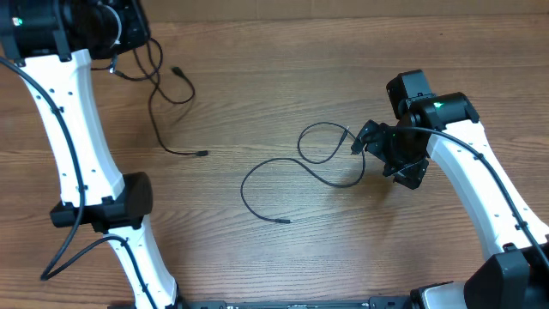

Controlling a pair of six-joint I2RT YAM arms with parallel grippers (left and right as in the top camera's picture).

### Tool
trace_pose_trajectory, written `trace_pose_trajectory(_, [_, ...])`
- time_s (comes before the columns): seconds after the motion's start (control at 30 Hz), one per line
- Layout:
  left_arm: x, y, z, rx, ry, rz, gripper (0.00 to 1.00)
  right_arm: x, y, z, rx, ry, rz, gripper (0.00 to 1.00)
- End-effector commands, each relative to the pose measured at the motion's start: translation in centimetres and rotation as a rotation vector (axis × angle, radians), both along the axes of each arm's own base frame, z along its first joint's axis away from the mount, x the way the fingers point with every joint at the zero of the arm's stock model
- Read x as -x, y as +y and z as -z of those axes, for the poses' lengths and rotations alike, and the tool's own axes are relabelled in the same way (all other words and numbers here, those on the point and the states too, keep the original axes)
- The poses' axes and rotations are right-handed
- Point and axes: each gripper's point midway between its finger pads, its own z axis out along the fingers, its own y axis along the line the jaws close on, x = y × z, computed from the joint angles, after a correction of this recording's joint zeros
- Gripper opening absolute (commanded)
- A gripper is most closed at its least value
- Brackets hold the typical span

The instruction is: Untangle cables

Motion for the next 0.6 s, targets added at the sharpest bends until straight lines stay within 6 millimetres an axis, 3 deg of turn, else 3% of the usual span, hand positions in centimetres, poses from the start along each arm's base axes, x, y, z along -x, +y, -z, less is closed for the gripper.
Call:
trace_pose_trajectory(0.0, [-0.2, 2.9, 0.9, -0.004, 0.026, -0.074, 0.04, 0.0, 0.1, -0.1, -0.005, -0.004, 0.000, 1.00])
trace_pose_trajectory(0.27, [-1.2, 9.4, 3.2, 0.001, 0.051, -0.208, 0.04, 0.0, 0.1, -0.1, -0.005, -0.004, 0.000, 1.00])
trace_pose_trajectory(0.57, [0.6, 20.2, 6.8, -0.203, 0.149, -0.510, 0.04, 0.0, 0.1, -0.1, -0.005, -0.004, 0.000, 1.00])
